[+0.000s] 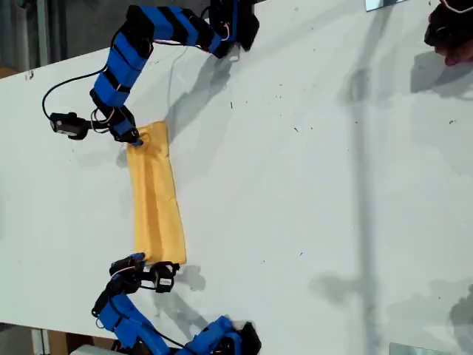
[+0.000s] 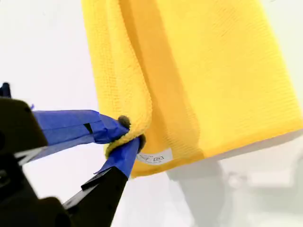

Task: Grasp corners of a square towel and fold twice.

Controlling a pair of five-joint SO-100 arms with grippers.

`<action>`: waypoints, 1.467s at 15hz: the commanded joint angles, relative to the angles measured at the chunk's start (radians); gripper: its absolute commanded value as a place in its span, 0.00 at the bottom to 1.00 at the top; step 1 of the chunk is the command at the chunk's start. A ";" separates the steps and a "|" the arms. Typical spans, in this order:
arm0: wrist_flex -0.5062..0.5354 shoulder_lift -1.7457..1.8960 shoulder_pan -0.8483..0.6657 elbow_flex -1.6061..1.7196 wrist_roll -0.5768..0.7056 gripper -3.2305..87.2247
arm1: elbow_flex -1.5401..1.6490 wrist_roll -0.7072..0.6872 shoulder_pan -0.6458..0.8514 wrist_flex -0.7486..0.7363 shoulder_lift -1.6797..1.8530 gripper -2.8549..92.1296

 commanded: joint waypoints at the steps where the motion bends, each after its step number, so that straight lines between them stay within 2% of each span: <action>1: -0.058 0.112 0.028 0.121 -0.028 0.03 | 0.021 0.000 0.008 -0.006 0.052 0.03; 5: -0.091 0.069 0.089 0.149 -0.057 0.03 | -0.071 0.133 0.057 0.132 -0.095 0.03; 9: -0.086 0.078 0.103 0.160 -0.067 0.03 | -0.069 0.178 -0.014 0.233 -0.048 0.03; 16: -0.212 0.334 0.129 0.436 -0.052 0.03 | 0.256 0.189 -0.097 0.072 0.310 0.03; 22: -0.190 0.232 0.104 0.425 -0.112 0.03 | 0.169 0.198 -0.137 0.115 0.140 0.03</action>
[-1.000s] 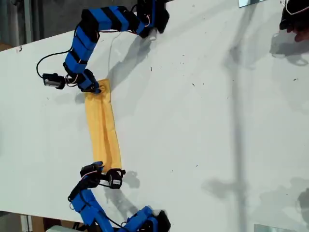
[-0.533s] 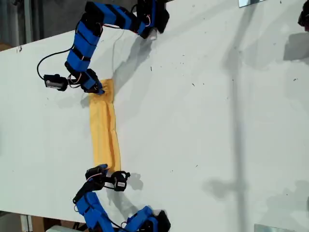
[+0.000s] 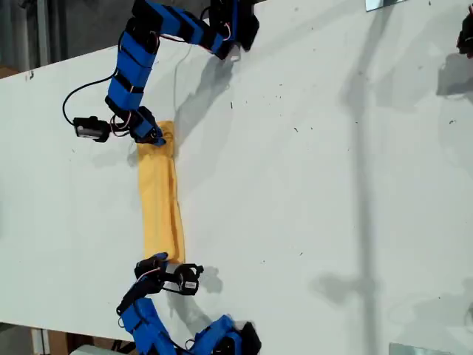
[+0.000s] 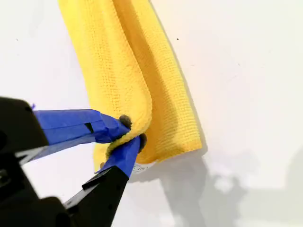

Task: Grasp corners of a square towel and fold twice.

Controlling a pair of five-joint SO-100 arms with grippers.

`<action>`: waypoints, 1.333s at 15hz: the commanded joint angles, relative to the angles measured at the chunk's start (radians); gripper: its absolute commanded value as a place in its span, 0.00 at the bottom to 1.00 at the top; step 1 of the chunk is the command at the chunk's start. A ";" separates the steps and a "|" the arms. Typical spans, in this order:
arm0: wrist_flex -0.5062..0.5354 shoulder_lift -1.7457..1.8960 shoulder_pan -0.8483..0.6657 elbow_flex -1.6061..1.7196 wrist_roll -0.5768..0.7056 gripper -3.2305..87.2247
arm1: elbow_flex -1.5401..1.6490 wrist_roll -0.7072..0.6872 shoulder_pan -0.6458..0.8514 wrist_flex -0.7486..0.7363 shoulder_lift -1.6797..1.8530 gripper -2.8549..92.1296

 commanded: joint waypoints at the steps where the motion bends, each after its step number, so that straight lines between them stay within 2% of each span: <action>1: 0.011 0.005 -0.023 -0.017 -0.029 0.03 | -0.064 0.009 -0.005 0.012 0.009 0.06; 2: 0.011 0.005 -0.023 -0.015 -0.029 0.06 | -0.064 0.005 -0.006 0.014 0.009 0.15; 3: 0.011 0.005 -0.020 -0.017 -0.020 0.12 | -0.064 0.003 -0.008 0.015 0.012 0.30; 4: 0.017 0.000 -0.015 -0.025 -0.005 0.22 | -0.064 0.009 -0.009 0.021 0.017 0.36; 6: 0.075 -0.032 -0.020 -0.067 0.014 0.26 | -0.055 0.009 -0.005 0.025 0.034 0.38; 7: 0.072 -0.032 -0.014 -0.069 0.020 0.27 | -0.052 0.009 -0.005 0.025 0.040 0.37; 9: 0.021 0.006 0.009 -0.032 0.025 0.25 | -0.052 0.003 -0.008 0.025 0.055 0.38; 11: -0.012 0.083 0.021 0.020 0.012 0.28 | -0.011 -0.005 0.005 0.014 0.132 0.39; 15: -0.055 0.394 -0.083 0.242 -0.031 0.34 | 0.089 -0.049 0.103 -0.041 0.278 0.40; 20: -0.077 0.486 -0.149 0.334 -0.069 0.37 | -0.011 -0.061 0.189 -0.020 0.097 0.41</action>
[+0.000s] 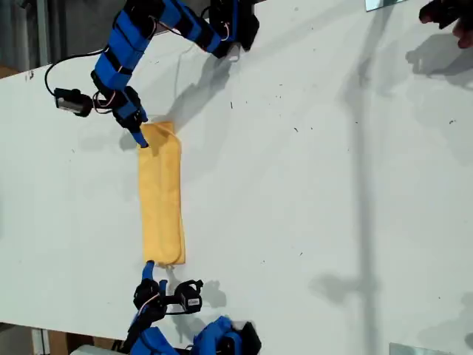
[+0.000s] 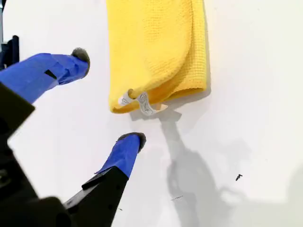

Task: Grasp corners of a square towel and fold twice.

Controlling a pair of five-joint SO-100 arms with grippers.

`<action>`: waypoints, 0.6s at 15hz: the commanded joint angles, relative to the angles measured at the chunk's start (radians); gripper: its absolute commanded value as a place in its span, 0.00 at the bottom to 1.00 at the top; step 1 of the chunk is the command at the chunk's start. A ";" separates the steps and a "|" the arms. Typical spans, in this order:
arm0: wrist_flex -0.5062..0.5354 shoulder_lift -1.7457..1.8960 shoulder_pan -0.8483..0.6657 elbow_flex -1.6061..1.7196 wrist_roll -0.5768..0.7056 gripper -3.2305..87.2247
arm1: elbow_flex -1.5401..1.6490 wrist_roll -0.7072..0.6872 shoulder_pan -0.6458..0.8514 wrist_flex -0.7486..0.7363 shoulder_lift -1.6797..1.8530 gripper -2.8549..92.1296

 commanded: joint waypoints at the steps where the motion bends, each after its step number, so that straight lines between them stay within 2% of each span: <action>1: -0.015 0.028 -0.023 0.002 -0.026 0.38 | -0.143 -0.017 0.017 0.011 -0.118 0.41; 5: -0.003 0.044 -0.057 0.023 -0.051 0.38 | -0.451 0.009 0.061 0.212 -0.454 0.40; 6: -0.002 0.048 -0.060 0.026 -0.055 0.38 | -0.479 0.009 0.055 0.236 -0.479 0.29; 7: 0.000 0.051 -0.071 0.034 -0.058 0.38 | -0.508 0.015 0.060 0.268 -0.509 0.04; 9: 0.000 0.072 -0.086 0.052 -0.066 0.38 | -0.514 0.035 0.091 0.311 -0.540 0.03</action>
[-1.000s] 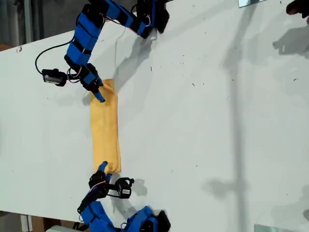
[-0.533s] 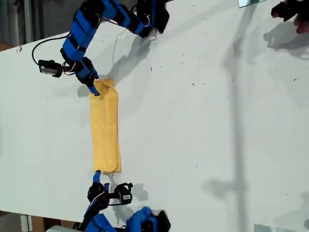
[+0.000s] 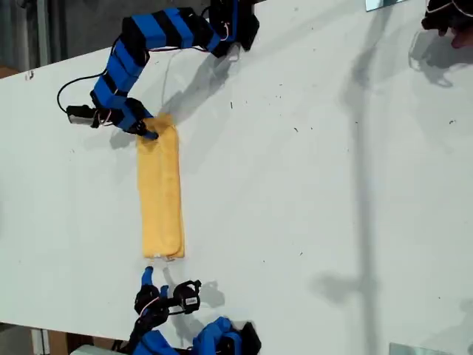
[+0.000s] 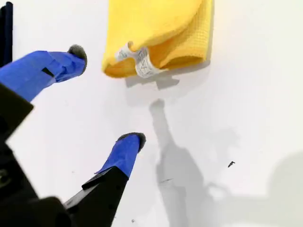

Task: Grasp corners of a square towel and fold twice.

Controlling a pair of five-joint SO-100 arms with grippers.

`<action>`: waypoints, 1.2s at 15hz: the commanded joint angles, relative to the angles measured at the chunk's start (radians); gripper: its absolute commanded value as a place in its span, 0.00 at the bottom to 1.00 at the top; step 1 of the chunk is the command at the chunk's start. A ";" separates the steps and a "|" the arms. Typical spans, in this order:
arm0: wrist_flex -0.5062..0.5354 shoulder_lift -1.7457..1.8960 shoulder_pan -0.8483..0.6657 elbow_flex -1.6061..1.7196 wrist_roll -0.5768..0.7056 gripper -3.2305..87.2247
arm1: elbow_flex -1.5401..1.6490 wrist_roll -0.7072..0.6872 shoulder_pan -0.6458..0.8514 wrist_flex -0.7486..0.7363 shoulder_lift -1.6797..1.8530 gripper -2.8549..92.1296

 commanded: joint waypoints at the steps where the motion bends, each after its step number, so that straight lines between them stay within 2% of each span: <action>1: -0.014 0.035 -0.023 0.011 -0.026 0.38 | 0.037 0.048 0.057 0.025 0.008 0.03; 3: -0.110 -0.015 -0.046 0.066 -0.080 0.38 | 0.147 0.109 0.084 -0.025 0.087 0.03; 5: -0.155 -0.187 -0.078 0.032 -0.100 0.37 | 0.265 0.163 0.110 -0.066 0.199 0.03; 7: -0.144 -0.313 -0.080 -0.037 -0.115 0.36 | 0.426 0.210 0.121 -0.137 0.391 0.03; 11: -0.152 -0.313 -0.078 -0.028 -0.124 0.36 | 0.713 0.302 0.209 -0.227 0.753 0.03; 15: -0.153 -0.321 -0.078 -0.031 -0.130 0.37 | 0.706 0.298 0.229 -0.181 0.916 0.03; 18: -0.156 -0.327 -0.080 -0.037 -0.123 0.36 | 0.517 0.262 0.095 -0.155 0.848 0.03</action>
